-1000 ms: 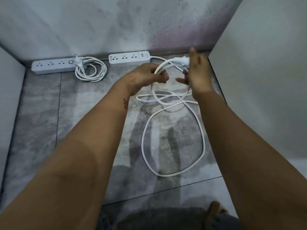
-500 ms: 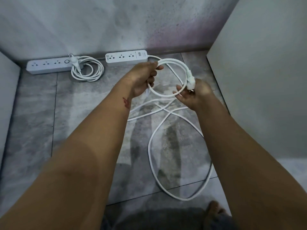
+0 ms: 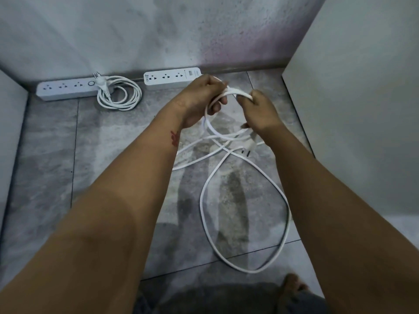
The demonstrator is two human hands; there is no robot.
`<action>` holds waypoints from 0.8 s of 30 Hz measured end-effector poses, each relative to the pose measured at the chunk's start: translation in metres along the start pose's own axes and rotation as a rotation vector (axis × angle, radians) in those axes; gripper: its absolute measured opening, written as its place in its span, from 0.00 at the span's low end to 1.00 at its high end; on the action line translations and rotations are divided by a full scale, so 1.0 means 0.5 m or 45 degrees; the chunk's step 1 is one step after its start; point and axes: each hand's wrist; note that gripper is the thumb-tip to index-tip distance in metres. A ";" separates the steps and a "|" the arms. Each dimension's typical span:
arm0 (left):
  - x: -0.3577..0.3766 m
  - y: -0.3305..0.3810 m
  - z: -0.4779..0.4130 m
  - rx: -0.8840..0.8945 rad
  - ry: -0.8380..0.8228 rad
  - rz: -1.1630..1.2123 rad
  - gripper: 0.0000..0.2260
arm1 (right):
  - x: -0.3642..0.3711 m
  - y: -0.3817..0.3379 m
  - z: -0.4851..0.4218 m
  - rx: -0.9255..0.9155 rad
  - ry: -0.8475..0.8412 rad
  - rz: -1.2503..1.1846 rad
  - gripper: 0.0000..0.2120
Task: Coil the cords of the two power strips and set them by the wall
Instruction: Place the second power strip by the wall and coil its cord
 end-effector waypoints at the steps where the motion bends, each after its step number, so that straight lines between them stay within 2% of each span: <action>1: -0.001 0.004 0.002 -0.021 0.030 0.069 0.15 | 0.001 0.002 0.002 0.044 0.030 -0.099 0.12; 3: -0.010 -0.004 0.004 -0.123 0.088 0.095 0.22 | -0.001 0.003 0.006 0.091 0.135 -0.194 0.12; 5: -0.029 -0.039 0.012 -0.304 0.078 -0.194 0.25 | -0.008 0.003 0.006 0.140 0.211 -0.253 0.12; 8: -0.062 -0.119 0.032 -0.560 -0.105 -0.618 0.22 | -0.025 -0.004 0.003 0.195 0.270 -0.347 0.11; 10: -0.071 -0.153 0.044 -0.671 -0.164 -0.724 0.21 | -0.033 -0.005 0.001 0.208 0.304 -0.433 0.11; 11: -0.070 -0.158 0.054 -0.736 -0.155 -0.670 0.21 | -0.036 -0.005 -0.001 0.209 0.320 -0.466 0.11; 15: -0.063 -0.172 0.079 -0.989 -0.016 0.018 0.22 | -0.041 -0.004 -0.003 0.270 0.321 -0.526 0.10; 16: -0.055 -0.174 0.084 -1.049 0.013 0.113 0.23 | -0.039 -0.004 -0.003 0.291 0.309 -0.567 0.09; 19: -0.012 -0.187 0.082 -1.112 -0.109 -0.022 0.29 | -0.029 -0.007 -0.002 0.321 0.277 -0.673 0.09; 22: 0.046 -0.193 0.074 -1.036 -0.309 -0.211 0.26 | -0.024 -0.012 -0.004 0.318 0.256 -0.710 0.10; 24: 0.076 -0.199 0.071 -1.045 -0.395 -0.311 0.29 | -0.023 -0.017 -0.006 0.324 0.246 -0.731 0.11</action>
Point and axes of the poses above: each hand's wrist, its own z-axis away from the middle knuckle, its own x-axis out of the palm, y = z × x, and after that the axes turned 2 degrees about x, right-handed
